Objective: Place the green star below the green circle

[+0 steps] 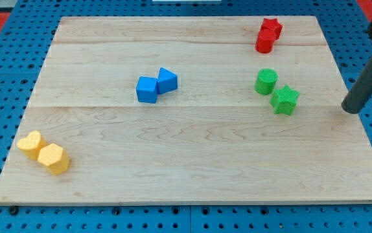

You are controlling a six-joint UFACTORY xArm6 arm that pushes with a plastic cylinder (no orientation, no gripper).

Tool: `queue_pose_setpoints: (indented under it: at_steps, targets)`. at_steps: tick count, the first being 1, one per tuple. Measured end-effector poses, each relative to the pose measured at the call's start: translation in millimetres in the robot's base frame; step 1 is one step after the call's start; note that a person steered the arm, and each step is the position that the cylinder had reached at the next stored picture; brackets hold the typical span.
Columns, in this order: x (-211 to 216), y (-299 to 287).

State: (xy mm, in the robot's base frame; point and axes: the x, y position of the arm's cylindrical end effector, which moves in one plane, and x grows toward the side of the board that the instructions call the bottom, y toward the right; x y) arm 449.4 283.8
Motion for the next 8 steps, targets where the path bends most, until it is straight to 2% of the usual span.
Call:
queue_pose_setpoints:
  at_steps: [4,6,8]
  targets:
    - [-9,-24]
    - [-10,-55]
    - [-12,-56]
